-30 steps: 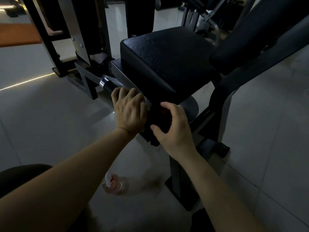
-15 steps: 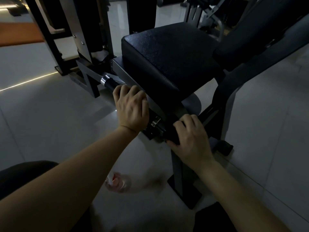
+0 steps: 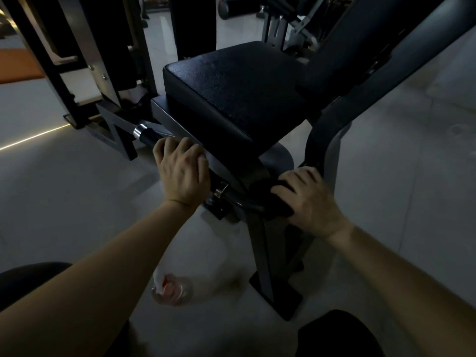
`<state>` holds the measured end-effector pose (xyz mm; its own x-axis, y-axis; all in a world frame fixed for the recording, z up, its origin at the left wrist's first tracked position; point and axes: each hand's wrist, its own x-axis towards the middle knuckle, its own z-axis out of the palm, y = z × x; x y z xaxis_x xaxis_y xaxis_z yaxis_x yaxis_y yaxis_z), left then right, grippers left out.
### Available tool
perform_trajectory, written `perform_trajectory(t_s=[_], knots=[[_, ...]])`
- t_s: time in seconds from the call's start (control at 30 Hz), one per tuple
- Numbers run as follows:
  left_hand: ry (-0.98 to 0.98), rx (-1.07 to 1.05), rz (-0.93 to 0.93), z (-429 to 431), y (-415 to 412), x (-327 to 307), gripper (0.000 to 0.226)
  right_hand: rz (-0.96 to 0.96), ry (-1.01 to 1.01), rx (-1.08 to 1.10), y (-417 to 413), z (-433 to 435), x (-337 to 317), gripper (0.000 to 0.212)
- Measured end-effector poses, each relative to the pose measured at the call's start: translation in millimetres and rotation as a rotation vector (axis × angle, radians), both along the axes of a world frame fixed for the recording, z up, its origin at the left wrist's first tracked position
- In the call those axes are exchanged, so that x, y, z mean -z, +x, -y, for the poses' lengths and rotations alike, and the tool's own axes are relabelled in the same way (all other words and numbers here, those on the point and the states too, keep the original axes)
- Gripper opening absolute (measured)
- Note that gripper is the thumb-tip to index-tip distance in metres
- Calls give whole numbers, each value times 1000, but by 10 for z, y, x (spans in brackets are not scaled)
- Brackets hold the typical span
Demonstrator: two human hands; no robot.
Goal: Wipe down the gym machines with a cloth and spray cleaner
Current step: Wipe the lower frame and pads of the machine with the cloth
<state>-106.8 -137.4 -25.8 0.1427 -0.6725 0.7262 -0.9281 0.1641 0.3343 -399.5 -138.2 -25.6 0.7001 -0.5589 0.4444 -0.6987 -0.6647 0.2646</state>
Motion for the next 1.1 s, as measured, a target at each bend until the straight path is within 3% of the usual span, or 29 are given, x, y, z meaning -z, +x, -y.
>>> perform_trajectory(t_s=[0.1, 0.27, 0.37, 0.53, 0.63, 0.73, 0.83, 0.9, 0.97, 1.0, 1.07, 1.1], knots=[[-17, 7, -11, 0, -11, 8, 32, -64, 113, 291, -366, 319, -82, 68], [-20, 23, -12, 3, -9, 18, 31, -58, 104, 467, -85, 260, -124, 62], [-25, 35, -16, 2, -9, 13, 32, -107, 120, 400, 150, -53, -197, 57], [-46, 42, -27, -7, -7, 15, 28, 92, 214, 61, 797, -712, -231, 34], [-46, 24, -12, -5, -11, 10, 28, -90, 281, -171, 1011, -747, -14, 24], [-69, 50, -21, 13, -4, 26, 28, -99, 256, -152, 824, -701, 141, 16], [-71, 61, -22, 19, 12, 41, 27, 194, 309, -167, 557, -805, 51, 25], [-78, 62, -20, 16, 5, 40, 28, 615, 364, -1, 390, -732, -103, 29], [-84, 56, -15, 14, 2, 26, 27, 1159, 482, 388, 237, -410, -196, 40], [-87, 56, -14, 16, 1, 22, 27, 1437, 657, 581, 189, -232, -229, 49], [-89, 57, -18, 13, -2, 20, 27, 1921, 1042, 682, 174, 53, -201, 54], [-93, 57, -23, 16, -5, 20, 27, 1996, 1145, 674, 214, 136, -182, 50]])
